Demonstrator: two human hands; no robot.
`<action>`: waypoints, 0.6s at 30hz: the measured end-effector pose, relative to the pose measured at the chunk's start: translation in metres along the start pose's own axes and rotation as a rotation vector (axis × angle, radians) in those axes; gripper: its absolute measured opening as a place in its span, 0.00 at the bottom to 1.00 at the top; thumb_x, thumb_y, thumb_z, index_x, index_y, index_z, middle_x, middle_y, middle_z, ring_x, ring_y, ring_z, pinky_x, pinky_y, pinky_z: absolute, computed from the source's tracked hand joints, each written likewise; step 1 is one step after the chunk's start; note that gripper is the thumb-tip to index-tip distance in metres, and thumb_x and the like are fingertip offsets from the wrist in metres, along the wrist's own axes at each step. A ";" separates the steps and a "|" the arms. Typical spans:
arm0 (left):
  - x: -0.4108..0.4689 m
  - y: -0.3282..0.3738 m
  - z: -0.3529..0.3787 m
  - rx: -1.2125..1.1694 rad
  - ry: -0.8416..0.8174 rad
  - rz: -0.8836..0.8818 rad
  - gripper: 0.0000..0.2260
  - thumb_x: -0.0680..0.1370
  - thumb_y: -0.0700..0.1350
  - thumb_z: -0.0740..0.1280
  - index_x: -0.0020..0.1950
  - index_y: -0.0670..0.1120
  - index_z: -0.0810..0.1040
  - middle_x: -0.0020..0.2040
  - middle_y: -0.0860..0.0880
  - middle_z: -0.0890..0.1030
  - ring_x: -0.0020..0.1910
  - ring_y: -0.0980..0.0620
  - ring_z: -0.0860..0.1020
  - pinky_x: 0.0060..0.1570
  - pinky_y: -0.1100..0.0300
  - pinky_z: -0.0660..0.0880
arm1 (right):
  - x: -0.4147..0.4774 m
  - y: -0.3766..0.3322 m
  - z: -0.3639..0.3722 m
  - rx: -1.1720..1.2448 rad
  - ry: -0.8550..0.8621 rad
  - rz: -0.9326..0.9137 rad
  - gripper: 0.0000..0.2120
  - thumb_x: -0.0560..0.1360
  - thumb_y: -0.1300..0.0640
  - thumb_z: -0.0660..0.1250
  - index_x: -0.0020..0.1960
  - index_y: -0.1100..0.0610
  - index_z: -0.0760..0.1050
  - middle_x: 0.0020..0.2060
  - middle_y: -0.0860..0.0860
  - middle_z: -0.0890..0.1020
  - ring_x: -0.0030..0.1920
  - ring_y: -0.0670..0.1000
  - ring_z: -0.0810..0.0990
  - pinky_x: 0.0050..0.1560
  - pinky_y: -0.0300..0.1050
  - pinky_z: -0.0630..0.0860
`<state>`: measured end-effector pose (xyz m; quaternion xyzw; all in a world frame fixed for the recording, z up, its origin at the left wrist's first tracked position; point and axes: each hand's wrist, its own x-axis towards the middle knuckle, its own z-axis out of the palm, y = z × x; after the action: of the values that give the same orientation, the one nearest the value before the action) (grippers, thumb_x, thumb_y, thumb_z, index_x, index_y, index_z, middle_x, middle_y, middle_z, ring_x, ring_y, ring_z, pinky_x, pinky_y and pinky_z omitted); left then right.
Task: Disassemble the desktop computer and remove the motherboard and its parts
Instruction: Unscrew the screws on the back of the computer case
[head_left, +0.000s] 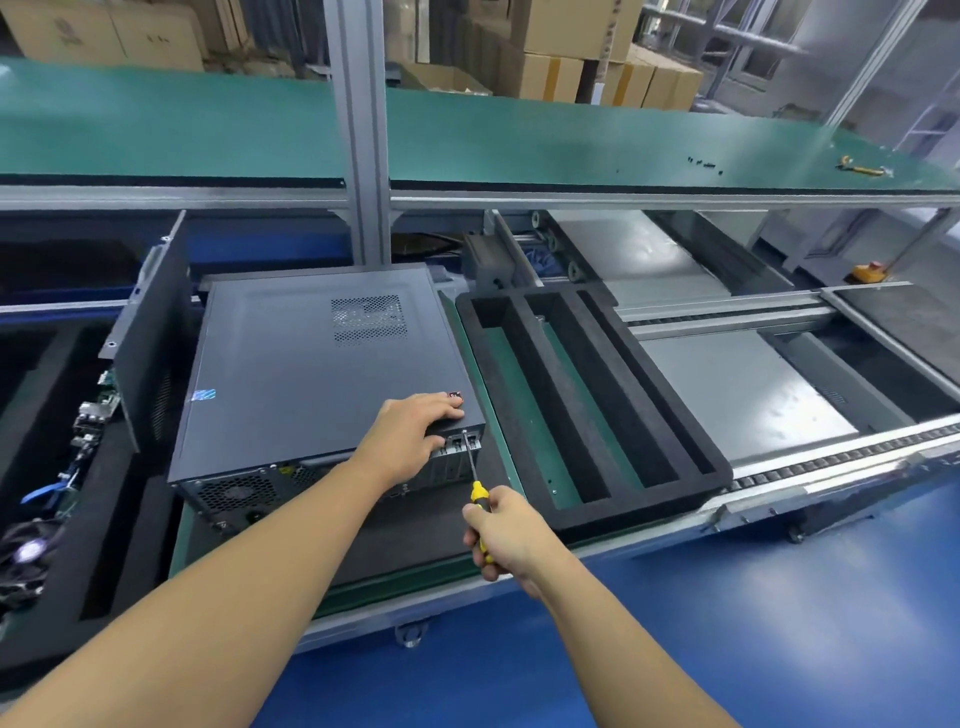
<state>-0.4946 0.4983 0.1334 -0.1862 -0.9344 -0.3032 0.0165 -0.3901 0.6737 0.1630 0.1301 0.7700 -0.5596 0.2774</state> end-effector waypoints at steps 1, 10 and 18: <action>-0.006 -0.004 -0.004 0.008 0.002 -0.007 0.22 0.75 0.37 0.72 0.67 0.53 0.78 0.71 0.59 0.74 0.74 0.58 0.66 0.73 0.49 0.62 | -0.001 -0.002 0.007 -0.005 -0.003 -0.008 0.03 0.81 0.57 0.58 0.50 0.57 0.68 0.37 0.53 0.76 0.26 0.48 0.71 0.25 0.41 0.67; -0.091 -0.013 -0.028 -0.042 0.478 -0.249 0.15 0.74 0.32 0.62 0.53 0.48 0.78 0.52 0.53 0.77 0.53 0.52 0.73 0.53 0.54 0.67 | -0.016 -0.018 0.076 0.004 -0.046 -0.006 0.05 0.82 0.55 0.57 0.54 0.57 0.67 0.36 0.53 0.74 0.25 0.47 0.72 0.24 0.40 0.68; -0.141 -0.021 -0.030 -0.432 0.471 -0.637 0.10 0.78 0.34 0.59 0.46 0.48 0.76 0.48 0.51 0.78 0.41 0.52 0.75 0.38 0.61 0.69 | -0.034 -0.018 0.097 0.053 -0.009 0.023 0.04 0.80 0.58 0.56 0.52 0.57 0.67 0.36 0.53 0.73 0.28 0.49 0.69 0.25 0.40 0.66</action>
<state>-0.3738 0.4178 0.1263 0.1854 -0.8312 -0.5154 0.0953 -0.3443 0.5807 0.1747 0.1437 0.7521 -0.5773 0.2836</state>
